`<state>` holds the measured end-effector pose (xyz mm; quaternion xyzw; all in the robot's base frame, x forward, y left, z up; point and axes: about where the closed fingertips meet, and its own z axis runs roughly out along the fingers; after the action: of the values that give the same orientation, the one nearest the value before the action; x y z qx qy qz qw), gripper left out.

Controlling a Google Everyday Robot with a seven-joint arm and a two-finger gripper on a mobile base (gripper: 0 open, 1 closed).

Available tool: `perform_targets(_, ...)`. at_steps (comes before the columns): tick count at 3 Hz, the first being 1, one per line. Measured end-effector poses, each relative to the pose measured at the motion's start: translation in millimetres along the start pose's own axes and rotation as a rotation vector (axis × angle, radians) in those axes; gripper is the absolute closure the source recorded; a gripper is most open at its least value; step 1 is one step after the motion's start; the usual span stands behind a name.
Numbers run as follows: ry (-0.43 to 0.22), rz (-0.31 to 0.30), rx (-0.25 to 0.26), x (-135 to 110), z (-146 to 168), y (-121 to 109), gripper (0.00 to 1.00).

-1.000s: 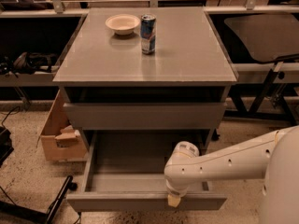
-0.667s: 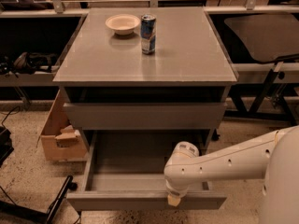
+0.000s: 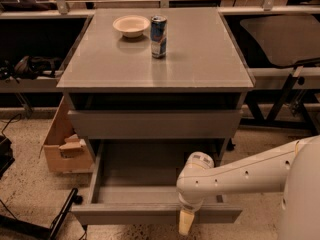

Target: Open middle drawer

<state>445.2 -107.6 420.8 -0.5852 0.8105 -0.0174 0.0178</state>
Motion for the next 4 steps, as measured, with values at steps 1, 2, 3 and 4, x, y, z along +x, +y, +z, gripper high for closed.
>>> perform_targets(1, 0.018, 0.006, -0.034, 9, 9, 9, 0.0)
perform_targets(2, 0.068, 0.036, -0.109, 35, 25, 46, 0.18)
perform_targets(3, 0.074, 0.04, -0.118, 39, 21, 52, 0.41)
perform_targets(4, 0.074, 0.04, -0.118, 39, 18, 52, 0.65)
